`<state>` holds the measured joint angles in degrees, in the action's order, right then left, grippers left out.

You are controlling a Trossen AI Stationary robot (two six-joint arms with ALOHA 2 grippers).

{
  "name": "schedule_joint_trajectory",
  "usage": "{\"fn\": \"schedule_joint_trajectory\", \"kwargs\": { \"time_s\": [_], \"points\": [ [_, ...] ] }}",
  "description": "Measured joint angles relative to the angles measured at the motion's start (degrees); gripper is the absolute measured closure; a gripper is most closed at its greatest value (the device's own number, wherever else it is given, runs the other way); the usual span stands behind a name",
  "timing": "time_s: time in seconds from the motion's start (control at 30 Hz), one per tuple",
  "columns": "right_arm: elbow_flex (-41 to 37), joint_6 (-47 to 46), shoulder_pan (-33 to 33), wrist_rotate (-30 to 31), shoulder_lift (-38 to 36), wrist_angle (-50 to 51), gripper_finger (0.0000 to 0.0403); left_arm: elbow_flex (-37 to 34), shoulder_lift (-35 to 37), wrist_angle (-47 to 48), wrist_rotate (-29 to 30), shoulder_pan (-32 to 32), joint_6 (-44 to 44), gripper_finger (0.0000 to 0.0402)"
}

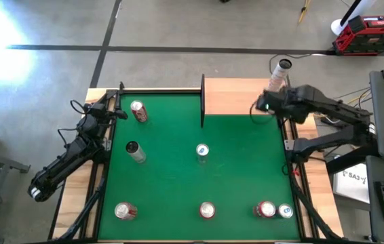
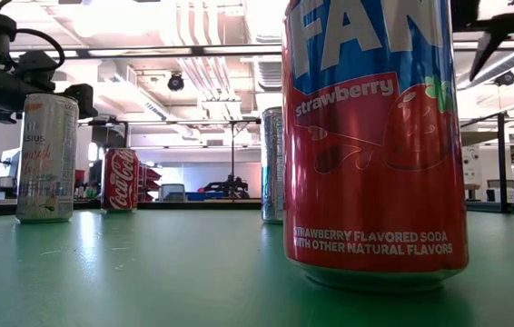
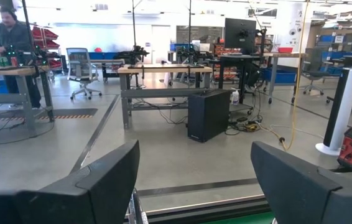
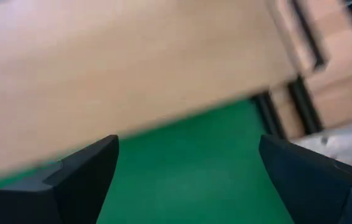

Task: Place canned beverage on shelf
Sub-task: Move the blue soda can to the center of the table

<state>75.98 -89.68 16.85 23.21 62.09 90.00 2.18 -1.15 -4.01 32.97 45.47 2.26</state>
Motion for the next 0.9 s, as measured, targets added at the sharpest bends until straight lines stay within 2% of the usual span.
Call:
{"fn": "schedule_joint_trajectory", "kwargs": {
  "time_s": [0.13,0.5,0.67,0.9],
  "points": [
    [-4.91,-8.65,-10.38,-4.17,-1.04,-0.03,0.0023,0.0,0.0,0.0,0.0,-0.01,0.0,0.0108],
    [-14.15,-40.78,-37.94,-15.62,-0.99,-0.07,0.0023,0.0,0.0,0.0,0.0,-0.01,-0.02,0.0108],
    [-12.84,-52.03,-48.67,-19.37,2.53,-0.54,0.0023,0.01,0.0,0.0,0.0,0.0,-0.01,0.0108],
    [-5.34,-63.61,-60.32,-21.76,11.15,-0.56,0.0023,0.0,0.0,0.0,0.0,0.0,-0.02,0.0108]
  ]
}}
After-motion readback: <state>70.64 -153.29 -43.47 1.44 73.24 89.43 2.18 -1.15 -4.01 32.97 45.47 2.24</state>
